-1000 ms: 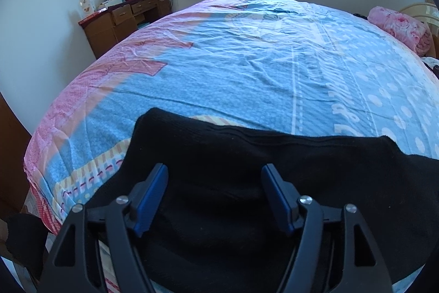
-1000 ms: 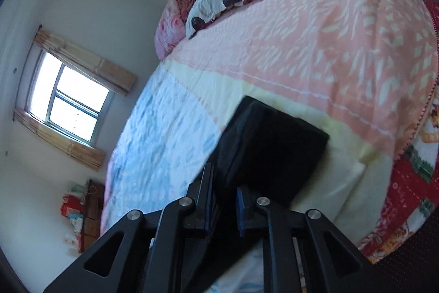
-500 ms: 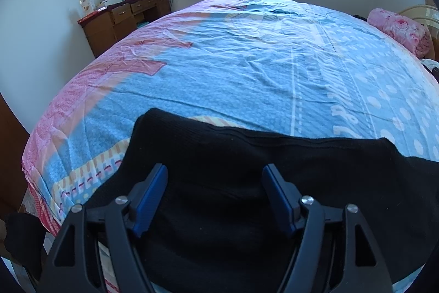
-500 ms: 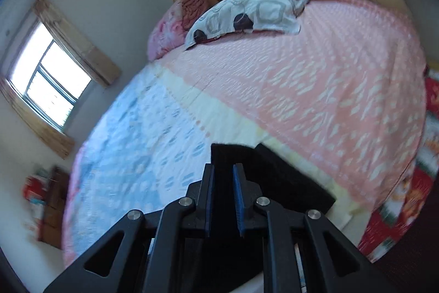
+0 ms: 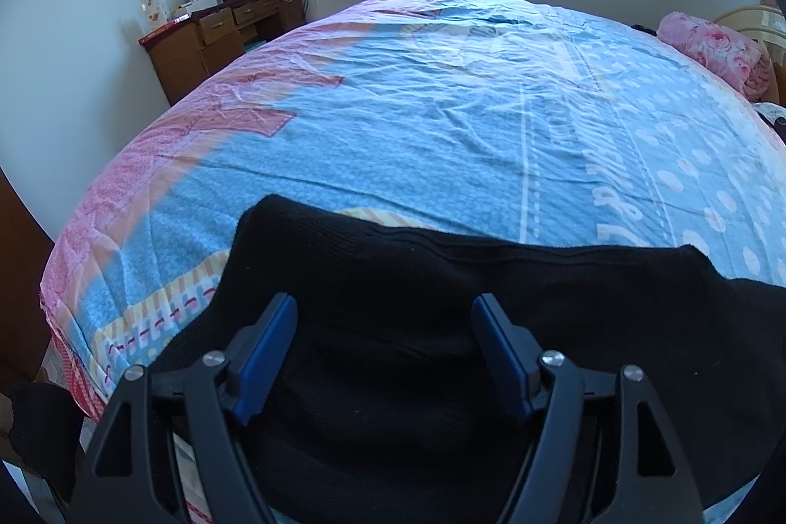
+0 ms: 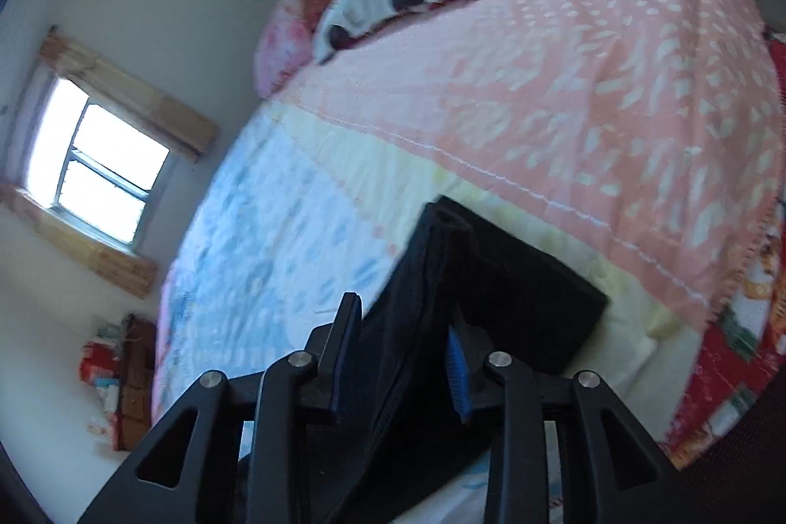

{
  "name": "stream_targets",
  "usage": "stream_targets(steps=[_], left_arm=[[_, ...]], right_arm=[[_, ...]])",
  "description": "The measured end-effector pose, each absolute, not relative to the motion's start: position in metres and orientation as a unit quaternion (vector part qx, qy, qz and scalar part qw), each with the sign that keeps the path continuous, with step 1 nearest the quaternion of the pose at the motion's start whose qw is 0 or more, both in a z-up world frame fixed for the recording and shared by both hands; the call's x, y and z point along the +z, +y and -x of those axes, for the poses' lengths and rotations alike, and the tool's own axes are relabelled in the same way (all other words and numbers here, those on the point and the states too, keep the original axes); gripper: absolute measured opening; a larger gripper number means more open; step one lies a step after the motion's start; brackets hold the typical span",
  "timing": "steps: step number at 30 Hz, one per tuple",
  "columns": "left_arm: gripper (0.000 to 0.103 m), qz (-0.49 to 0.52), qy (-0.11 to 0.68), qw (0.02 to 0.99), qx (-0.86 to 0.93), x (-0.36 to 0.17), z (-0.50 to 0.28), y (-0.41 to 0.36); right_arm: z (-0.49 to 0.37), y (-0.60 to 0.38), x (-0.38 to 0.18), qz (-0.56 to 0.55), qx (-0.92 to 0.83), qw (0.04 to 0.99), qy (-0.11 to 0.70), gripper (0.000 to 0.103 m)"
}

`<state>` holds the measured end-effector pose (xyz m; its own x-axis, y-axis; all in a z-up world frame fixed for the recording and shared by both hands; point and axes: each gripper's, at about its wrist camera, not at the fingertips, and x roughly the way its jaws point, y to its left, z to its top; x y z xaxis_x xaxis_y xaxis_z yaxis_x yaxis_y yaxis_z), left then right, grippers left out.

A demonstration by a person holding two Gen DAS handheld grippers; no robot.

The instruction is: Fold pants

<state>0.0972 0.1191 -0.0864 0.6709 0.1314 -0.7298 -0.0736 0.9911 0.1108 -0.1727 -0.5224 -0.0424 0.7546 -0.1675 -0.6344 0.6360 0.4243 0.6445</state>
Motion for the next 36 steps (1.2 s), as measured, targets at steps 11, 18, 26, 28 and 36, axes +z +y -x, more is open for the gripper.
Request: stream_targets(steps=[11,18,26,28,36], left_arm=[[0.075,-0.025,0.401,0.914,0.058,-0.085,-0.098,0.122],[0.075,-0.034,0.399,0.914,0.057,-0.085,-0.098,0.121],[0.075,-0.037,0.404,0.912,0.057,-0.085,-0.099,0.119],[0.075,-0.036,0.404,0.913,0.056,-0.085,-0.099,0.119],[0.075,-0.040,0.402,0.914,0.049,-0.085,-0.099,0.120]], right_arm=[[0.089,-0.482,0.057,-0.377,-0.136,0.893,0.206,0.003],[0.146,-0.506,0.035,-0.426,-0.165,0.874,0.165,0.003],[0.216,-0.518,-0.077,-0.489,-0.237,0.815,0.200,0.002],[0.213,-0.516,-0.072,-0.480,-0.253,0.815,0.204,0.002],[0.210,-0.511,-0.054,-0.438,-0.344,0.797,0.234,0.004]])
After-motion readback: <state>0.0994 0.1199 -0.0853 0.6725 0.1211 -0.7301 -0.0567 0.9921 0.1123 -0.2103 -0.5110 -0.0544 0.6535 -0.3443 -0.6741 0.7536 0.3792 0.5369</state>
